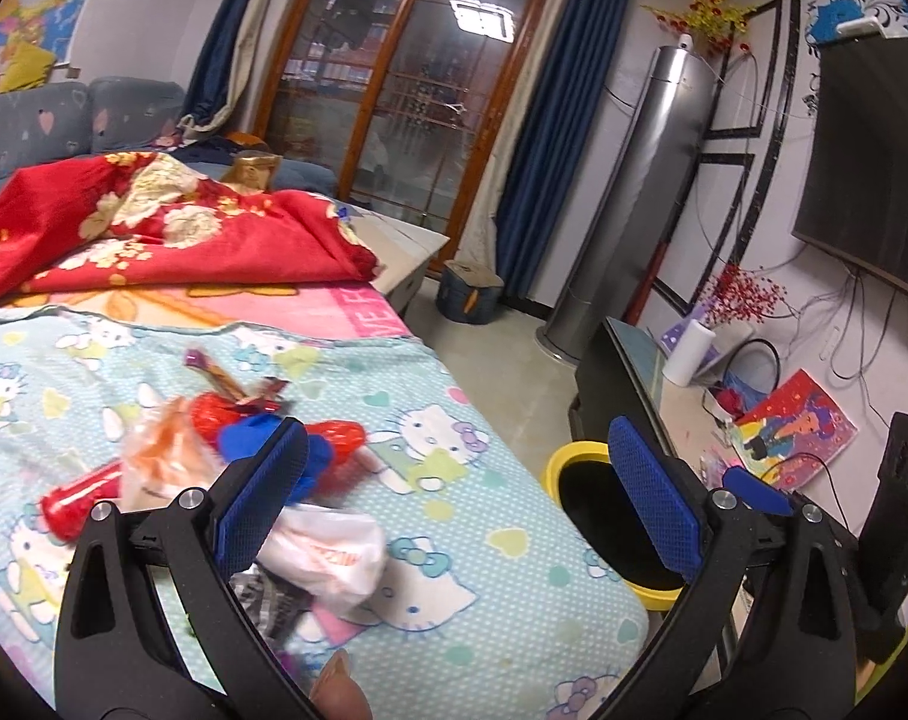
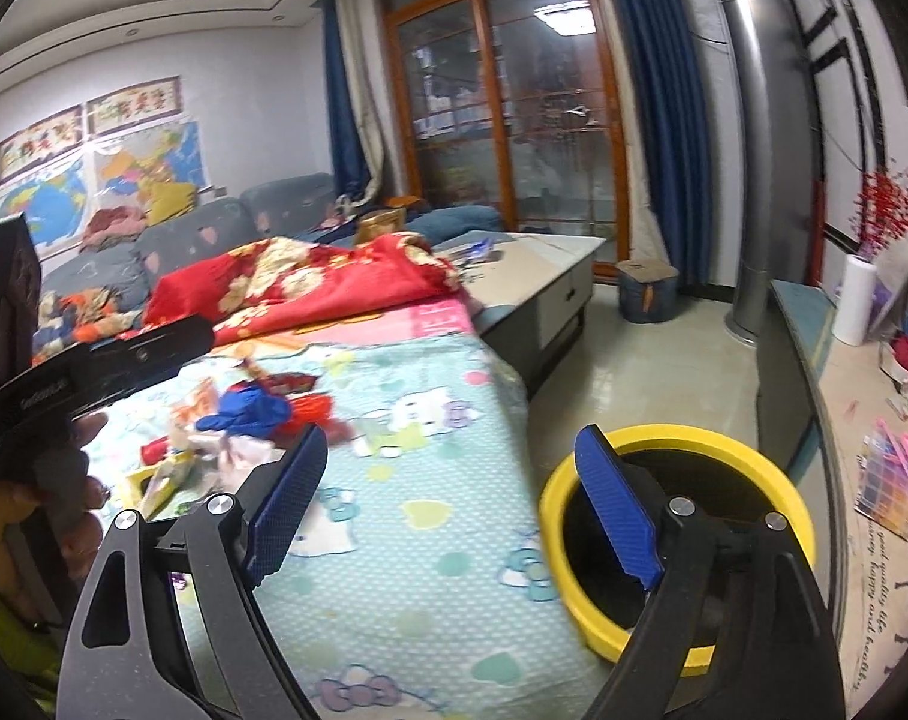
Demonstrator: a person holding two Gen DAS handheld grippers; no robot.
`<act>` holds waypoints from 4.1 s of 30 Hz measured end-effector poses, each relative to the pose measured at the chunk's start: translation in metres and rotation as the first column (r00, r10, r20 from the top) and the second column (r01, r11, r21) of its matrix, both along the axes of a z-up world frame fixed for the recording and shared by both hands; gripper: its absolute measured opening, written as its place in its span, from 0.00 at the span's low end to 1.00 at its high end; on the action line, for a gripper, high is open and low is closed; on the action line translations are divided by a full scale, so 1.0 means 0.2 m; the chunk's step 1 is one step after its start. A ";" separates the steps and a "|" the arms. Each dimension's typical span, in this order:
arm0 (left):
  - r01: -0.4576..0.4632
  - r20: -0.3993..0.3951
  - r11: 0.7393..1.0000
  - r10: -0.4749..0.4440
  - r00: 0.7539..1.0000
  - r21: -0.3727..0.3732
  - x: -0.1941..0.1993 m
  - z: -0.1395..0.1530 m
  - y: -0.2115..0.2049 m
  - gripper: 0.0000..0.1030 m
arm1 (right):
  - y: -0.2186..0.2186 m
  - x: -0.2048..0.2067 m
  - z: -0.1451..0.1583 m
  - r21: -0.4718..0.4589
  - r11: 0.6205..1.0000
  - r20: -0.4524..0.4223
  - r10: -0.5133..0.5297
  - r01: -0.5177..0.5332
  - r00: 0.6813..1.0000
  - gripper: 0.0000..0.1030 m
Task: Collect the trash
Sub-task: 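Move both tools back over the trash on the bed, then grasp the purple candy wrapper with the right gripper while the left grasps the yellow snack bag, then carry the purple wrapper and yellow snack bag over the bin with both grippers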
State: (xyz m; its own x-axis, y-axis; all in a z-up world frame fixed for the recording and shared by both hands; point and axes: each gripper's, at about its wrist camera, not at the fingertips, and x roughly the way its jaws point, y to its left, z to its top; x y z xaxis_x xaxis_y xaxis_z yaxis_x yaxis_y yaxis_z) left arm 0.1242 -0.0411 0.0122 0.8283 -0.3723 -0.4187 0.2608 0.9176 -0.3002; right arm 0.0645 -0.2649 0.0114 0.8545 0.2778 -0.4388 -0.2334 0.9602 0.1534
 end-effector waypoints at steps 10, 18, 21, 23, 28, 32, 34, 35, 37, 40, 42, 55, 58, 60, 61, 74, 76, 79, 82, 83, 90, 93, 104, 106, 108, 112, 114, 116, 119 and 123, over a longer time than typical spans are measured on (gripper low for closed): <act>-0.102 -0.001 0.995 0.102 0.995 0.016 -0.01 0.00 0.25 0.89 | 0.26 0.00 -0.01 -0.019 0.990 -0.021 0.142 -0.142 0.990 0.81; -0.183 -0.012 0.983 0.183 0.983 0.034 -0.04 -0.02 0.45 0.89 | 0.48 -0.03 -0.04 -0.050 0.964 -0.042 0.258 -0.260 0.965 0.81; -0.213 -0.023 0.976 0.214 0.977 0.035 -0.06 -0.04 0.52 0.89 | 0.55 -0.03 -0.05 -0.046 0.952 -0.064 0.298 -0.301 0.952 0.81; -0.230 -0.031 0.972 0.231 0.972 0.037 -0.07 -0.05 0.56 0.89 | 0.59 -0.03 -0.07 -0.048 0.944 -0.081 0.322 -0.327 0.943 0.81; -0.265 -0.063 0.963 0.268 0.961 0.048 -0.09 -0.09 0.67 0.89 | 0.70 -0.03 -0.12 -0.052 0.924 -0.132 0.370 -0.379 0.920 0.81; -0.282 -0.096 0.958 0.286 0.953 0.060 -0.09 -0.14 0.73 0.89 | 0.79 -0.01 -0.17 -0.036 0.912 -0.181 0.397 -0.409 0.900 0.81; -0.286 -0.123 0.956 0.292 0.948 0.064 -0.10 -0.18 0.77 0.89 | 0.82 0.00 -0.19 -0.030 0.909 -0.203 0.402 -0.416 0.893 0.81; -0.289 -0.133 0.955 0.295 0.946 0.063 -0.10 -0.20 0.78 0.89 | 0.85 0.01 -0.21 -0.026 0.906 -0.218 0.408 -0.423 0.887 0.81; -0.294 -0.167 0.954 0.299 0.940 0.052 -0.10 -0.24 0.82 0.89 | 0.89 0.02 -0.24 -0.023 0.904 -0.243 0.408 -0.426 0.880 0.81; -0.300 -0.212 0.953 0.299 0.930 0.032 -0.10 -0.30 0.86 0.89 | 0.94 0.05 -0.29 -0.006 0.905 -0.294 0.406 -0.426 0.865 0.80; -0.303 -0.246 0.953 0.296 0.923 0.011 -0.10 -0.34 0.89 0.89 | 0.97 0.08 -0.34 0.020 0.908 -0.330 0.400 -0.418 0.855 0.80; -0.245 -0.386 0.964 0.189 0.903 -0.102 -0.07 -0.55 0.88 0.80 | 0.95 0.19 -0.49 0.197 0.903 -0.443 0.430 -0.383 0.787 0.41; -0.238 -0.388 0.967 0.184 0.903 -0.095 -0.08 -0.56 0.86 0.63 | 0.92 0.18 -0.49 0.228 0.895 -0.444 0.446 -0.383 0.777 0.39; -0.224 -0.388 0.970 0.171 0.906 -0.097 -0.07 -0.55 0.84 0.51 | 0.89 0.17 -0.48 0.239 0.892 -0.439 0.452 -0.384 0.776 0.38; -0.221 -0.390 0.971 0.169 0.905 -0.092 -0.07 -0.55 0.84 0.47 | 0.88 0.16 -0.47 0.243 0.891 -0.434 0.454 -0.384 0.778 0.38; -0.256 -0.290 0.965 0.229 0.929 -0.060 -0.15 -0.33 0.84 0.17 | 0.72 0.09 -0.29 0.202 0.898 -0.293 0.435 -0.390 0.851 0.38; -0.263 -0.247 0.963 0.242 0.938 -0.058 -0.18 -0.26 0.84 0.17 | 0.71 0.09 -0.28 0.194 0.901 -0.280 0.430 -0.388 0.859 0.37; -0.259 -0.197 0.964 0.243 0.950 -0.059 -0.21 -0.20 0.84 0.16 | 0.70 0.08 -0.25 0.183 0.903 -0.258 0.425 -0.388 0.868 0.37; -0.257 -0.142 0.965 0.248 0.958 -0.048 -0.24 -0.13 0.80 0.16 | 0.69 0.07 -0.22 0.175 0.905 -0.236 0.421 -0.388 0.876 0.37; -0.253 -0.127 0.966 0.245 0.961 -0.046 -0.24 -0.11 0.79 0.16 | 0.69 0.06 -0.21 0.173 0.906 -0.231 0.418 -0.386 0.878 0.37; -0.199 -0.103 0.979 0.194 0.976 -0.039 -0.25 -0.07 0.70 0.16 | 0.66 0.07 -0.17 0.164 0.915 -0.201 0.397 -0.369 0.896 0.37; -0.171 -0.100 0.985 0.167 0.981 -0.031 -0.25 -0.07 0.65 0.16 | 0.64 0.07 -0.15 0.155 0.921 -0.188 0.384 -0.358 0.904 0.37; -0.095 -0.096 0.996 0.094 0.991 0.001 -0.24 -0.08 0.48 0.16 | 0.49 0.11 -0.11 0.152 0.947 -0.147 0.303 -0.282 0.941 0.37; -0.082 -0.098 0.997 0.082 0.992 0.005 -0.24 -0.08 0.45 0.16 | 0.45 0.13 -0.11 0.154 0.952 -0.142 0.286 -0.264 0.948 0.37; -0.073 -0.097 0.997 0.074 0.993 0.008 -0.23 -0.09 0.43 0.16 | 0.42 0.14 -0.10 0.154 0.957 -0.139 0.266 -0.245 0.954 0.37; -0.049 -0.098 0.999 0.051 0.994 0.015 -0.21 -0.09 0.37 0.16 | 0.35 0.16 -0.09 0.155 0.965 -0.125 0.230 -0.209 0.965 0.37; -0.039 -0.101 0.999 0.041 0.994 0.017 -0.21 -0.10 0.34 0.16 | 0.32 0.17 -0.08 0.156 0.969 -0.118 0.212 -0.193 0.970 0.37; -0.029 -0.104 0.999 0.030 0.994 0.019 -0.20 -0.10 0.32 0.16 | 0.29 0.17 -0.08 0.159 0.972 -0.113 0.195 -0.176 0.974 0.37; -0.016 -0.105 1.000 0.018 0.994 0.024 -0.19 -0.10 0.28 0.16 | 0.23 0.19 -0.08 0.162 0.976 -0.106 0.163 -0.145 0.981 0.37; 0.005 -0.110 1.000 -0.002 0.994 0.027 -0.17 -0.11 0.23 0.16 | 0.15 0.21 -0.07 0.169 0.980 -0.097 0.126 -0.108 0.987 0.37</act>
